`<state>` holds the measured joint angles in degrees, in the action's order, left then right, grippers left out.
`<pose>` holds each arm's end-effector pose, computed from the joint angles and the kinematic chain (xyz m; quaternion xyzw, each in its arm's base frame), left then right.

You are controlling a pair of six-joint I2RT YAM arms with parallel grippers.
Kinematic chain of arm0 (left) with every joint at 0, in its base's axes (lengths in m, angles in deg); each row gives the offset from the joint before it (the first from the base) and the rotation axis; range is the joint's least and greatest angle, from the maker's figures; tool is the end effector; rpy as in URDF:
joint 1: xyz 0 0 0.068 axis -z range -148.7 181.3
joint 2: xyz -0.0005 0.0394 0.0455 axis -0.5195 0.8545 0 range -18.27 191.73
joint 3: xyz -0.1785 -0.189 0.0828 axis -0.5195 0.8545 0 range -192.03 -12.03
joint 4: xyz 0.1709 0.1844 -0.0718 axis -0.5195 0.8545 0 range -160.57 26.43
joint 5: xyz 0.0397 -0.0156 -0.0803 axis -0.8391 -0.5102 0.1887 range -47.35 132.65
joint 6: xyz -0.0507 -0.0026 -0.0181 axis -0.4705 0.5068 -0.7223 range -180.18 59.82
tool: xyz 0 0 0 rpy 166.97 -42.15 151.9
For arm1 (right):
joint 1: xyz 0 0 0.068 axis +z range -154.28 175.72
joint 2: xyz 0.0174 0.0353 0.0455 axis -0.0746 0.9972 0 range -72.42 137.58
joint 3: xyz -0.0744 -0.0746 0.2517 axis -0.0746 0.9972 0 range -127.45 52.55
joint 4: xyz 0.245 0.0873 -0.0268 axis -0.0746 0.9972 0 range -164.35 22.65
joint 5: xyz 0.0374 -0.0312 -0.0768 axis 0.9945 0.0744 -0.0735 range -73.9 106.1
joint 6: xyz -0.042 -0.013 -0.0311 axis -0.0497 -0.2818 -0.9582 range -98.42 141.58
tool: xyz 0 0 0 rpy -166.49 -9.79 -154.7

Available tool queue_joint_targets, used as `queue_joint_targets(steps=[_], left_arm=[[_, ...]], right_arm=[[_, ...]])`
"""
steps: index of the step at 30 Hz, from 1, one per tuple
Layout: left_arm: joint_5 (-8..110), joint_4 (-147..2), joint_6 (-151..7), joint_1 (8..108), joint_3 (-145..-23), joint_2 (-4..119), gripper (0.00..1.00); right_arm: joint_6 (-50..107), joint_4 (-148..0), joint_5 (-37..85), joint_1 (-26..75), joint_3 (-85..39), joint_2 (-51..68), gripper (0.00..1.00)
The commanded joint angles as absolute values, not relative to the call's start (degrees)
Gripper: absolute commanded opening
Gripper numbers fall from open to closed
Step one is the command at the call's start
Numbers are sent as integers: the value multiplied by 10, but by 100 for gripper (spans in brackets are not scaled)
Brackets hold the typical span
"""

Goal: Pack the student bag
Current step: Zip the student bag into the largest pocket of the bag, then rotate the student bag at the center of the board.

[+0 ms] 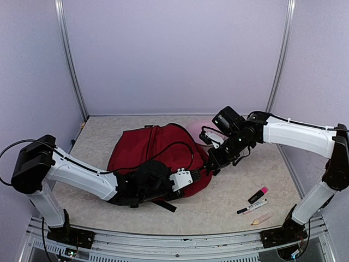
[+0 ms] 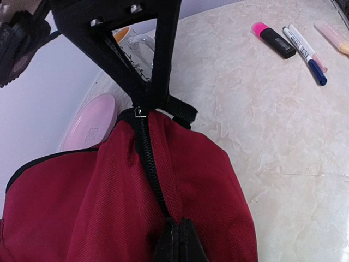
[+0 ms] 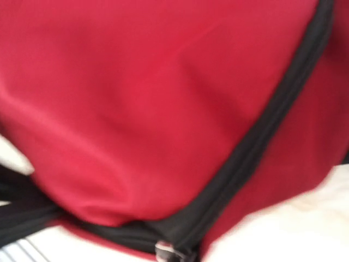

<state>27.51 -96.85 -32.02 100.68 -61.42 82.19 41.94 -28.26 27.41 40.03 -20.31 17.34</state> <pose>0.1379 -0.3403 0.1748 0.5813 0.6038 -0.0842 0.5390 0.2243 0.2287 0.2668 -0.2233 0.9418 0.2052 0.1452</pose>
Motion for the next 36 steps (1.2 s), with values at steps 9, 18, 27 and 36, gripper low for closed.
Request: queue_joint_targets(steps=[9, 18, 27, 36], left_arm=[[338, -821, -326, 1081, -475, 609, 0], [348, -725, -367, 1118, -456, 563, 0], [294, -764, -507, 1122, -423, 505, 57], [236, -701, -796, 1025, -364, 405, 43]], right_arm=[[346, -205, 89, 335, -331, 253, 0], [311, -194, 115, 319, -398, 298, 0], [303, -245, 222, 335, -342, 279, 0], [338, -333, 321, 367, -234, 252, 0]])
